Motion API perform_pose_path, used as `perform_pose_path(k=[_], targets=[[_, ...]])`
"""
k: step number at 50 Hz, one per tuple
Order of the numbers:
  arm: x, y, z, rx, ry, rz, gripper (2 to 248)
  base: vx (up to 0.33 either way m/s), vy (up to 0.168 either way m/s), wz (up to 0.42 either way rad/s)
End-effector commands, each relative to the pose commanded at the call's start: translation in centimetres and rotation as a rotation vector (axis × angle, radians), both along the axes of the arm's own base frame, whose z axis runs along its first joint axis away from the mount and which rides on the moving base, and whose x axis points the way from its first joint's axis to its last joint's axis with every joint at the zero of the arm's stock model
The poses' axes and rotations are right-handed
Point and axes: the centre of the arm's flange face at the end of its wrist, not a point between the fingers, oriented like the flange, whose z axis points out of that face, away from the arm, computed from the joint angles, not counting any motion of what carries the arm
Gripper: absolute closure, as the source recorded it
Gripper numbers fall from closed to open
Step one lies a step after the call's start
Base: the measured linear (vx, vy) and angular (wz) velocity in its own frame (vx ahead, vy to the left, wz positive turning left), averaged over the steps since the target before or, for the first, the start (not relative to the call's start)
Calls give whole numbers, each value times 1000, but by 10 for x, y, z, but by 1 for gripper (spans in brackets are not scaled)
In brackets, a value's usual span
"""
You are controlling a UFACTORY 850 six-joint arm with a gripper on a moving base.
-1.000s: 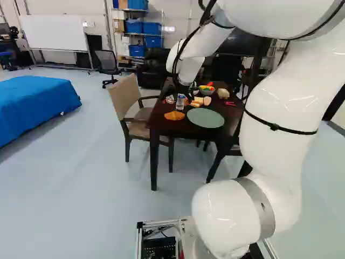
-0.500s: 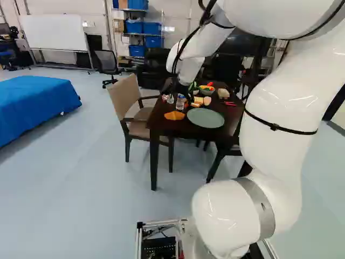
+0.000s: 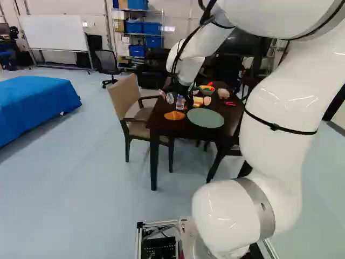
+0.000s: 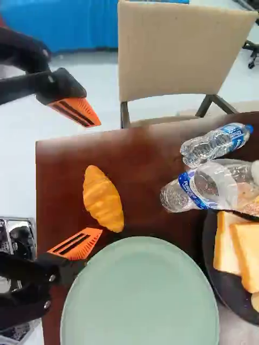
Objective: Move the croissant to the empty plate
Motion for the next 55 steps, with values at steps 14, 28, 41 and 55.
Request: perform_pose_path(k=[14, 28, 41, 55], targets=[[0, 0, 0, 77, 12, -125, 3, 0, 0, 0], [0, 0, 0, 153, 23, -250, 3, 0, 0, 0], [0, 0, 0, 203, 31, -331, 3, 0, 0, 0], [0, 0, 0, 203, 31, -331, 3, 0, 0, 0]])
